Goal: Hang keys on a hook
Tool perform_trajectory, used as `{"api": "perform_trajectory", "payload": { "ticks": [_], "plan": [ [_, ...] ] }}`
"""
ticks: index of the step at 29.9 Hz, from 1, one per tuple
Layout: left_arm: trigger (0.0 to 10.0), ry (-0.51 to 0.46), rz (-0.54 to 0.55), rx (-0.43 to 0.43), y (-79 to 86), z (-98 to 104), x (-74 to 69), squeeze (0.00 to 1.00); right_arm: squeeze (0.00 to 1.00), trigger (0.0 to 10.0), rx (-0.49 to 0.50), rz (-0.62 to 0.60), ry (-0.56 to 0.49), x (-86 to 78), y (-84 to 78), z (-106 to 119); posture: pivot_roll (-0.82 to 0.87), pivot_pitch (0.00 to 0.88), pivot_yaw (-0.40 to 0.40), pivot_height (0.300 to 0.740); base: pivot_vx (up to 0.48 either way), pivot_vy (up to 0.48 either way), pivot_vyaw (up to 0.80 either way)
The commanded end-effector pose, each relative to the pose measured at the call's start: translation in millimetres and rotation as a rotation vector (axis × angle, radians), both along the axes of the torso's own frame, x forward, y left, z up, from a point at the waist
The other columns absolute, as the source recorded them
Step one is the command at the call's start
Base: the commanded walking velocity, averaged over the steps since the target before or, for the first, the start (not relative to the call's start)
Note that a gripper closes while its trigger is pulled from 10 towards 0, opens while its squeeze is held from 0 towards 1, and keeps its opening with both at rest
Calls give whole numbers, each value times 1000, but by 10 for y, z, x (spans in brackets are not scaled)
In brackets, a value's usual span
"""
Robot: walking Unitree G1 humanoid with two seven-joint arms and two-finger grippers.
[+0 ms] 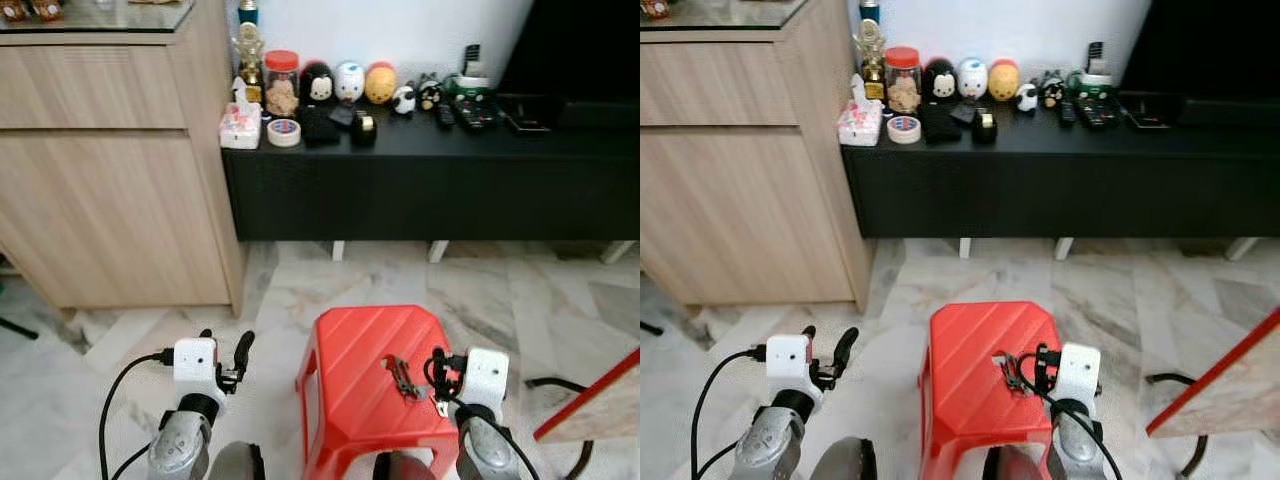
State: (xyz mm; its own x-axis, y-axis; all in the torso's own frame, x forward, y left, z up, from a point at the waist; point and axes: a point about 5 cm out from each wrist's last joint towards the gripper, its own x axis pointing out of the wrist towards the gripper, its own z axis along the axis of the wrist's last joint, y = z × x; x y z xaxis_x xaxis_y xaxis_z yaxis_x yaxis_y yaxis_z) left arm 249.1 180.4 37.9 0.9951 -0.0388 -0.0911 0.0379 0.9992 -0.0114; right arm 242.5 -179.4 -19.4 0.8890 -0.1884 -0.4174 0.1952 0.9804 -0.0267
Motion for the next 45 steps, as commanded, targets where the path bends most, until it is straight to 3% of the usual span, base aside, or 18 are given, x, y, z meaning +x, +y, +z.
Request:
{"api": "perform_trajectory", "payload": {
  "ticks": [1,3,4,5,6,10,11,12,21,27,32,36,45],
  "plan": [
    [10000,5,-9,-2,-21,-21,-11,0,0,10000,-3,14,7,59,-38,19,18,78,-78,622,0,0,0],
    [10000,7,-9,-1,-17,-25,-12,0,0,10000,2,21,11,64,-35,14,18,78,-78,622,0,0,0],
    [10000,8,-8,-1,-12,-27,-13,0,545,10000,3,29,24,65,-34,-1,18,81,-74,622,0,0,0],
    [10000,10,-8,0,-7,-28,-13,0,1000,10000,14,35,42,64,-31,-25,15,82,-71,622,0,0,0],
    [10000,14,-11,1,-8,-31,-12,0,1000,10000,42,39,98,47,-22,-97,14,83,-69,622,0,0,0],
    [10000,17,-17,2,-21,-42,-14,0,1000,10000,70,31,154,37,-24,-158,20,85,-66,622,0,0,0],
    [10000,17,-21,5,-21,-42,-13,0,827,10000,79,36,159,42,-15,-163,23,86,-65,622,0,0,0],
    [10000,17,-24,10,-15,-42,-14,0,0,10000,90,54,159,61,5,-162,24,87,-64,622,0,0,0],
    [10000,20,-26,20,13,-46,-35,0,0,10000,120,44,198,99,-15,-183,35,99,-55,622,0,0,0],
    [10000,6,-42,27,-21,-10,12,0,0,10000,148,35,124,167,2,-115,36,112,-49,622,0,0,0],
    [10000,-7,-51,25,-56,29,49,0,0,10000,139,30,143,124,9,-155,41,122,-45,622,0,0,0],
    [10000,-15,-55,26,-53,53,11,0,0,10000,143,23,140,86,9,-178,45,145,-40,622,0,0,0],
    [10000,-4,-59,31,-39,51,-88,0,0,10000,120,59,98,204,63,-87,52,180,-41,622,0,0,0]
  ]
}}
